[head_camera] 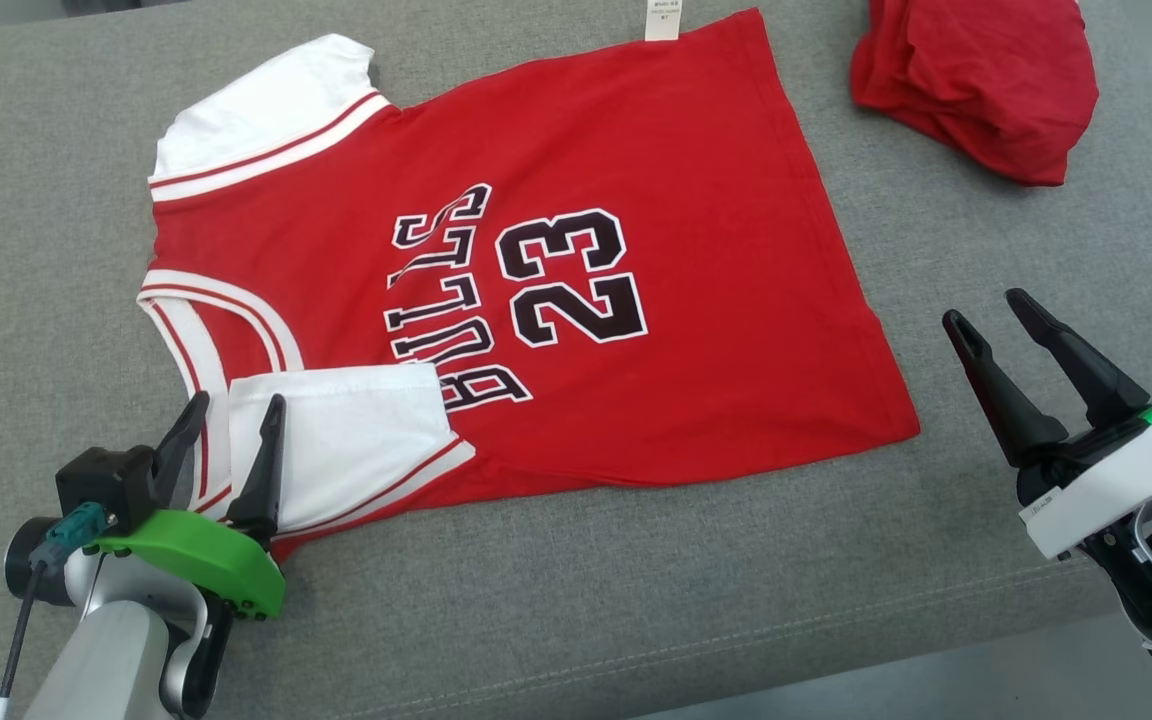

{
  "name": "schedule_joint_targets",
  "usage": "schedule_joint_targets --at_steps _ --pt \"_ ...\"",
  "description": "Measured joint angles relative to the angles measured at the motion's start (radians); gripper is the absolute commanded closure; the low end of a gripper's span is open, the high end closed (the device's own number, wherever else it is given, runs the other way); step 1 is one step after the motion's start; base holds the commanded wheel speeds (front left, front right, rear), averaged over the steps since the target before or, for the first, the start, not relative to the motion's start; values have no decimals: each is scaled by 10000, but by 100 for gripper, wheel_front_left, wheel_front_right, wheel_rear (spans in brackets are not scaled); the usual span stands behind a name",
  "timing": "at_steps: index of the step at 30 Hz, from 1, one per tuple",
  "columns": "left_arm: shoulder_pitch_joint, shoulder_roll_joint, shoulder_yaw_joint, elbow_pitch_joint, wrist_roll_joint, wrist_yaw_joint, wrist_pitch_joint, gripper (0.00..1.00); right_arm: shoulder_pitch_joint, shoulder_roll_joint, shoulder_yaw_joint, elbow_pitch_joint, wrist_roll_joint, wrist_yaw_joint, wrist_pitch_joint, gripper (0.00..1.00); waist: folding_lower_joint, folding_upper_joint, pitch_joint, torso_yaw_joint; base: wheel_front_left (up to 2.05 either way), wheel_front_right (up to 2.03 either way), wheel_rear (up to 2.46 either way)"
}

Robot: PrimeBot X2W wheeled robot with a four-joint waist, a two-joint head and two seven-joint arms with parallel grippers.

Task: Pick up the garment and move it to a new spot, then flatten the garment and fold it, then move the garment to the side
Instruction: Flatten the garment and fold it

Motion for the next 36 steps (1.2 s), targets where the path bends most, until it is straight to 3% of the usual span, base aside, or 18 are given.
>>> schedule_joint_targets --at_steps 6,7,9,10,11,13,14,25,36 --pt "-236 -13 -81 362 81 0 -12 0 -1 92 6 88 2 10 -2 0 0 0 33 19 0 0 0" --pt "-284 -13 -84 395 102 0 -12 6 -5 104 6 102 0 10 -4 0 0 0 38 24 0 0 0" --pt "-395 -12 -117 435 155 0 -13 26 -29 121 10 132 0 12 -23 0 0 0 46 35 0 0 0" --pt "-452 -12 -151 447 167 0 -13 49 -45 128 10 150 0 13 -59 0 0 0 49 42 0 0 0" --pt "-500 -13 -196 456 198 0 -15 58 -57 134 10 169 0 13 -79 0 0 0 51 50 0 0 0" --pt "-545 -17 -303 472 259 0 -59 89 -64 142 10 213 0 13 -79 0 0 0 52 67 0 0 0" --pt "-558 -23 -357 489 272 0 -63 98 -65 144 12 236 0 13 -79 0 0 0 52 75 0 0 0" --pt "-628 -84 -562 410 518 -2 -71 100 -156 205 10 403 0 94 -165 0 0 0 28 152 0 0 0" --pt "-281 -293 224 -2305 514 -2 -104 100 371 142 -127 727 31 81 -261 0 0 0 -42 452 0 0 0"
